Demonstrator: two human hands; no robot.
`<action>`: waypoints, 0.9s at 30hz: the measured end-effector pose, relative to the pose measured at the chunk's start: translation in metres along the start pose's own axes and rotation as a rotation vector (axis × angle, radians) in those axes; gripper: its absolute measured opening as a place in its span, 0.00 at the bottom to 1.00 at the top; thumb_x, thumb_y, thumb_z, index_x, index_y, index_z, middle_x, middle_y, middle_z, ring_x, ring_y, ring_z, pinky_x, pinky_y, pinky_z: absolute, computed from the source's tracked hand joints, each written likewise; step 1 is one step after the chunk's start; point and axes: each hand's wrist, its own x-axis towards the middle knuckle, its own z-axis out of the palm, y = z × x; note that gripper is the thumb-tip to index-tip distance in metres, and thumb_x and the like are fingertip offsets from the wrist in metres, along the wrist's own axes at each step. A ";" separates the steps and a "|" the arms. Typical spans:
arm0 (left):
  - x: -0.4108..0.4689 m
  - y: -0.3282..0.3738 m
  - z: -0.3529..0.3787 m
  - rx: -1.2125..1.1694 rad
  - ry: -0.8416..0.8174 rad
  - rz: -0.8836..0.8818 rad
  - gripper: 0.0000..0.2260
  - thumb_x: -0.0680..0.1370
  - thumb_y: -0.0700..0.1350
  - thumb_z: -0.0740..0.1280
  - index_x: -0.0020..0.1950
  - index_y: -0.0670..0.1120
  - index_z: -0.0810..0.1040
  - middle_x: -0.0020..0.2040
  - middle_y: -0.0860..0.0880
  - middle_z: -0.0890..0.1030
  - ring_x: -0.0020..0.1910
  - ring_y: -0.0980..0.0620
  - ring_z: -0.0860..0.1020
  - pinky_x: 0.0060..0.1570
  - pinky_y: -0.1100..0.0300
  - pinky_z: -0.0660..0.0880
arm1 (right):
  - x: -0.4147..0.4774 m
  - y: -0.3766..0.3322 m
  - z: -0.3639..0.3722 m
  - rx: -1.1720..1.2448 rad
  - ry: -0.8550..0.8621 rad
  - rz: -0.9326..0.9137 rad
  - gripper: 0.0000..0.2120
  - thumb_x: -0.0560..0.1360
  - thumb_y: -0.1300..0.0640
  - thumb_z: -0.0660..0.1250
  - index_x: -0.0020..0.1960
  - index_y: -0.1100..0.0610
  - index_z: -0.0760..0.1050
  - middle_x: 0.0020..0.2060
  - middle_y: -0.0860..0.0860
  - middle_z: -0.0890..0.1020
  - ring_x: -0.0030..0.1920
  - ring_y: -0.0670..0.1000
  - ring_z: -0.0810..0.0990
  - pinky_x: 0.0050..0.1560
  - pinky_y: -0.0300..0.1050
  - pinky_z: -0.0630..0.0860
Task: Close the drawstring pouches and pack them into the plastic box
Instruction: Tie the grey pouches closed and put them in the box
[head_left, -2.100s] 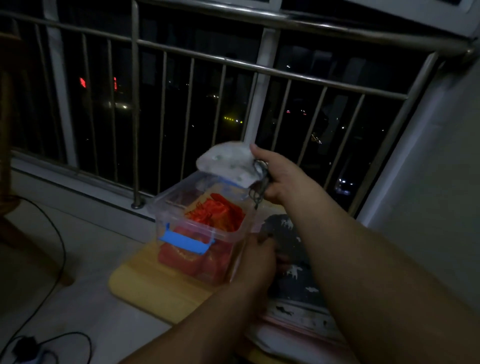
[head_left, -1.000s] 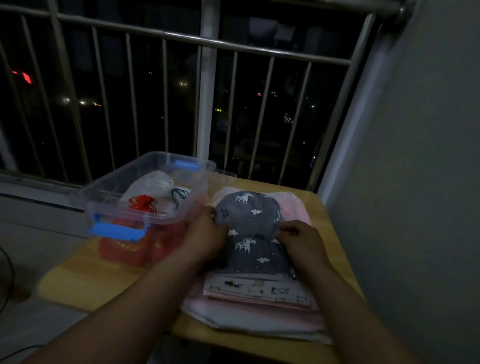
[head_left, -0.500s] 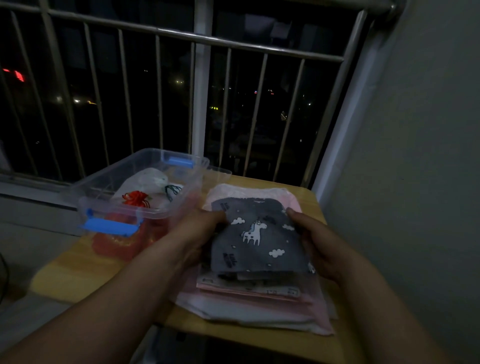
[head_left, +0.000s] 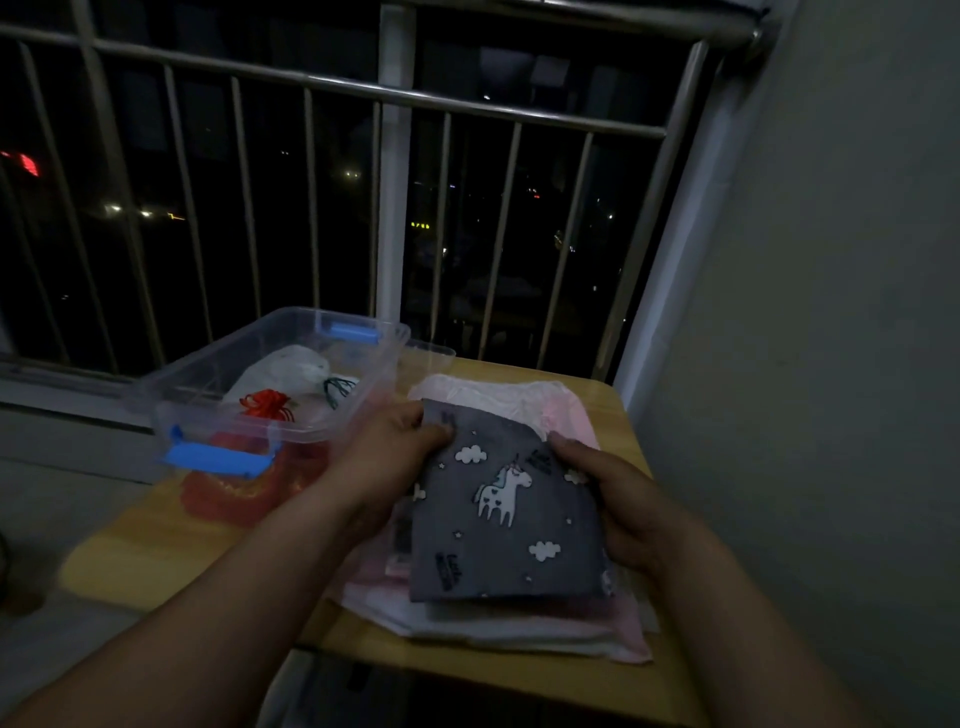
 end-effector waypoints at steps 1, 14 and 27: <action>-0.001 0.000 0.000 -0.046 -0.016 -0.057 0.09 0.83 0.37 0.62 0.55 0.42 0.82 0.48 0.40 0.87 0.46 0.41 0.85 0.45 0.52 0.81 | 0.002 0.000 0.003 0.007 0.028 0.013 0.17 0.80 0.55 0.69 0.63 0.63 0.81 0.59 0.63 0.85 0.57 0.61 0.84 0.64 0.58 0.78; 0.008 -0.014 0.004 -0.237 -0.122 -0.246 0.13 0.81 0.33 0.63 0.62 0.42 0.81 0.57 0.36 0.85 0.54 0.37 0.84 0.58 0.45 0.81 | -0.002 -0.001 -0.007 -0.007 0.034 -0.009 0.16 0.81 0.52 0.67 0.64 0.61 0.81 0.62 0.63 0.83 0.63 0.62 0.82 0.65 0.56 0.78; 0.014 -0.016 0.015 -0.119 -0.092 -0.129 0.13 0.85 0.43 0.62 0.60 0.38 0.83 0.54 0.37 0.86 0.57 0.36 0.83 0.60 0.46 0.79 | 0.005 0.002 0.000 -0.076 0.178 -0.177 0.16 0.84 0.53 0.63 0.61 0.62 0.83 0.57 0.61 0.86 0.56 0.60 0.85 0.59 0.54 0.81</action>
